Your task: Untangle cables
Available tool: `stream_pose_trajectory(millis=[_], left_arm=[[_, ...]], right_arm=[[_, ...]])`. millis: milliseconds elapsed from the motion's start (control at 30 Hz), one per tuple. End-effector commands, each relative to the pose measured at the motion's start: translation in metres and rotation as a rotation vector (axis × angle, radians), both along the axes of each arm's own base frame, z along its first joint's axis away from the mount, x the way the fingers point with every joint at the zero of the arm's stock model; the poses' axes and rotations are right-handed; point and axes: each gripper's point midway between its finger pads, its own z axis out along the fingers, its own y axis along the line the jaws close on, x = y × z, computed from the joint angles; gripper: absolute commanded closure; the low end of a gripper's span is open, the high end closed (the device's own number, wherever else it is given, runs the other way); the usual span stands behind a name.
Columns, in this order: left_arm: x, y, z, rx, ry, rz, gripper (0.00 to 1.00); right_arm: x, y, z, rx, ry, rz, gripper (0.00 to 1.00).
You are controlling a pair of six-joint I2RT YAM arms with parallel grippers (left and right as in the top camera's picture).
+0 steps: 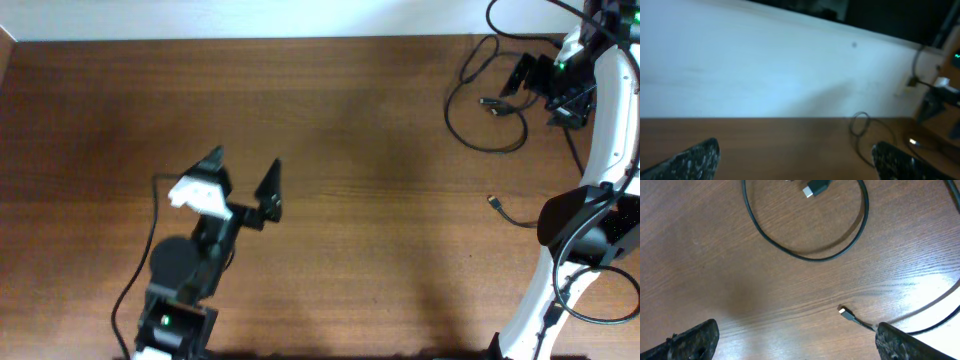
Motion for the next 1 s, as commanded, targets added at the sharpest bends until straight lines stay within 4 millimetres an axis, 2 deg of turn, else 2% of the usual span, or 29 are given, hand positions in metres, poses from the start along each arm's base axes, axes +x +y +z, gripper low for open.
stream_pose_trajectory(millis=[0,100,200,367,433,667,900,967], left_arm=[[-0.019,0.032,-0.011,0.001,-0.069,0.091,0.01],[-0.032,0.056,-0.023,-0.004,-0.105,0.17,0.01],[-0.042,0.071,-0.035,-0.007,-0.135,0.223,0.01],[-0.049,0.08,-0.063,-0.009,-0.138,0.254,0.01],[-0.048,0.08,-0.085,0.001,-0.064,0.255,0.01],[-0.052,0.086,-0.139,0.048,0.146,0.278,0.01],[-0.055,0.071,-0.137,0.268,0.088,0.187,0.01],[-0.055,0.07,-0.137,0.275,0.085,0.181,0.01]], right_arm=[[-0.001,-0.003,0.016,-0.023,-0.041,-0.003,0.01],[-0.001,-0.003,0.016,-0.023,-0.041,-0.003,0.01],[-0.001,-0.003,0.016,-0.023,-0.041,-0.003,0.01],[-0.001,-0.003,0.016,-0.023,-0.041,-0.003,0.01],[-0.001,-0.003,0.016,-0.023,-0.041,-0.003,0.01],[-0.001,-0.003,0.016,-0.023,-0.041,-0.003,0.01],[-0.001,-0.003,0.016,-0.023,-0.041,-0.003,0.01],[-0.001,-0.003,0.016,-0.023,-0.041,-0.003,0.01]])
